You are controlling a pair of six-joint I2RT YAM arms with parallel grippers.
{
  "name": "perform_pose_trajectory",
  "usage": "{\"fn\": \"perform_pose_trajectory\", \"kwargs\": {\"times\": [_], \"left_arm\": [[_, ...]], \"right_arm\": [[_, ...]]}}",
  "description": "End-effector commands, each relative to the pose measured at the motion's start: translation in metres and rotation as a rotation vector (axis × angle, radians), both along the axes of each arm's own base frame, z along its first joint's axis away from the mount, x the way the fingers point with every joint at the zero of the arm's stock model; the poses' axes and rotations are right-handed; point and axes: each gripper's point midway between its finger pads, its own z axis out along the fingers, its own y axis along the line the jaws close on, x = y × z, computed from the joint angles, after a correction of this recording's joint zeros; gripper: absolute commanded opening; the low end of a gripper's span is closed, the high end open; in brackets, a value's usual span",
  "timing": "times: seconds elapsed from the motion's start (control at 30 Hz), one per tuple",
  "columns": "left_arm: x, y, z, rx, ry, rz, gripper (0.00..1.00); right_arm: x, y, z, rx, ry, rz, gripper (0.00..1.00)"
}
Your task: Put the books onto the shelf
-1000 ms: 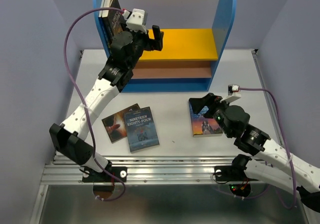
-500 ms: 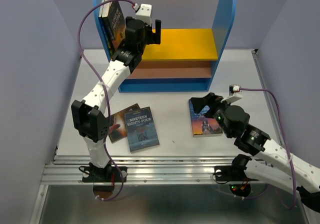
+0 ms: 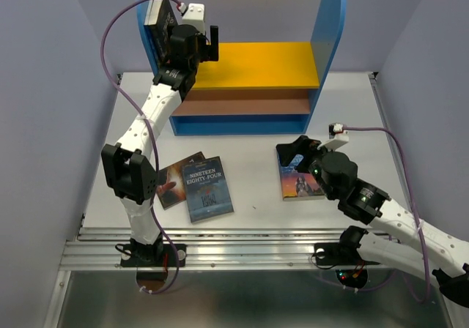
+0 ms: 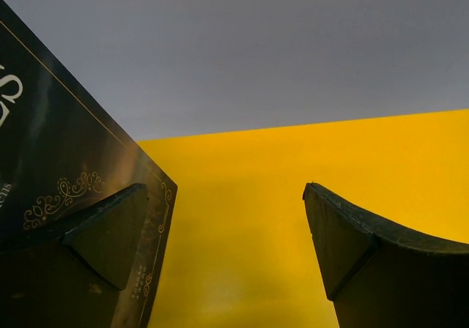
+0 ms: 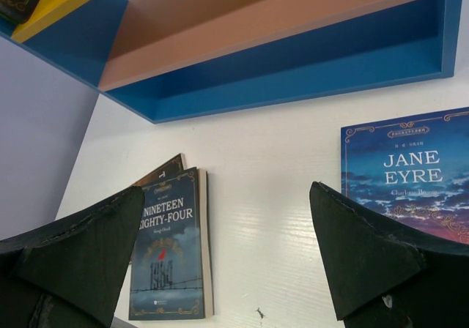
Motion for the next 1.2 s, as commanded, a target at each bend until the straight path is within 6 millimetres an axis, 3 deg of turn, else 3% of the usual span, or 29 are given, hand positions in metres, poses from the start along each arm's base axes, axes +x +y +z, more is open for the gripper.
{"fn": "perform_pose_trajectory", "kwargs": {"times": [0.0, 0.47, 0.67, 0.9, 1.07, 1.17], "left_arm": [[0.002, 0.016, 0.042, -0.010, -0.096, 0.038, 0.99], [0.007, 0.050, 0.041, 0.066, -0.106, 0.187, 0.99], [0.010, 0.032, 0.037, 0.009, -0.106, 0.106, 0.99], [0.005, -0.018, 0.040, -0.079, -0.129, -0.133, 0.99], [0.010, -0.023, 0.030, -0.070, -0.113, -0.134, 0.99], [0.015, -0.026, 0.015, -0.050, -0.080, -0.125, 0.99]], "right_arm": [[0.004, -0.004, 0.031, 0.044, -0.055, -0.030, 1.00], [0.004, -0.008, 0.030, 0.044, -0.058, -0.047, 1.00], [0.005, -0.008, 0.027, 0.042, -0.054, -0.049, 1.00], [0.005, -0.010, 0.026, 0.040, -0.054, -0.056, 1.00], [0.005, -0.011, 0.027, 0.038, -0.057, -0.064, 1.00], [0.006, -0.012, 0.026, 0.033, -0.056, -0.068, 1.00]]}}
